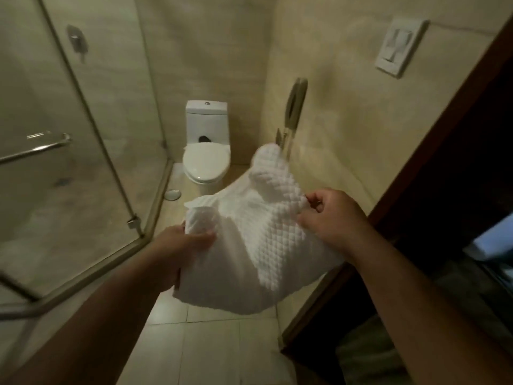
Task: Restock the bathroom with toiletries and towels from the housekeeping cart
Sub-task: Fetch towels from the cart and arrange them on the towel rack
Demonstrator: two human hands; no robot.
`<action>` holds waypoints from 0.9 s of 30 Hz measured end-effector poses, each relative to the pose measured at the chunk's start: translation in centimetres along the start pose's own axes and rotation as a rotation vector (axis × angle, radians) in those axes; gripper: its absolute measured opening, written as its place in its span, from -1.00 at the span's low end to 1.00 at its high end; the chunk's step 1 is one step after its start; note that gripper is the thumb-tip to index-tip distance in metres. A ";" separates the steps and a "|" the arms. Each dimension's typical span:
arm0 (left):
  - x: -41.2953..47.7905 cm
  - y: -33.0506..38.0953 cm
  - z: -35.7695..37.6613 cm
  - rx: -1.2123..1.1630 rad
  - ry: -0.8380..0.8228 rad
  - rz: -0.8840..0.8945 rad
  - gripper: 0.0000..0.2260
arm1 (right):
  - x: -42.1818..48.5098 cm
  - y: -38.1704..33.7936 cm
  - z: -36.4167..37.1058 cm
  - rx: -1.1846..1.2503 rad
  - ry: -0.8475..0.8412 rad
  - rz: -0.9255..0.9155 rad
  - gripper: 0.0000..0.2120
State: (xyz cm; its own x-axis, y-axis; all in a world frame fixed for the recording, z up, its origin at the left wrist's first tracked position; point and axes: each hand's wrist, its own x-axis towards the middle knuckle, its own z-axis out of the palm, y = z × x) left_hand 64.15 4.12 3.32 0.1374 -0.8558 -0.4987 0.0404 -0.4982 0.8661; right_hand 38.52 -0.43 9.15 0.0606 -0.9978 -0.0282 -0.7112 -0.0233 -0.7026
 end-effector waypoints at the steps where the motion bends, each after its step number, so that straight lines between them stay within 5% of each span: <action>1: 0.3 -0.3 -0.7 -0.039 -0.010 -0.045 -0.61 | 0.6 -0.6 0.5 -0.014 0.024 -0.033 -0.93; 9: 3.2 -0.9 -3.3 -0.181 -0.055 -0.154 -0.53 | 6.5 -3.5 4.0 0.019 0.128 -0.189 -0.91; 15: 7.2 1.7 -3.7 -0.253 0.102 -0.131 -0.82 | 12.4 -4.1 5.1 0.114 0.087 -0.165 -0.81; 27: 15.7 7.3 -7.4 -0.377 0.399 -0.061 -0.70 | 24.2 -4.5 8.4 0.355 0.010 -0.045 -0.78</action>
State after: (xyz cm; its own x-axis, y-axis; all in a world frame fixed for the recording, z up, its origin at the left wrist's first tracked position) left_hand 73.97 -11.93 2.09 0.4855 -0.6712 -0.5602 0.4019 -0.3978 0.8248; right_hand 49.08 -23.99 5.62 0.0782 -0.9968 0.0142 -0.4204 -0.0459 -0.9062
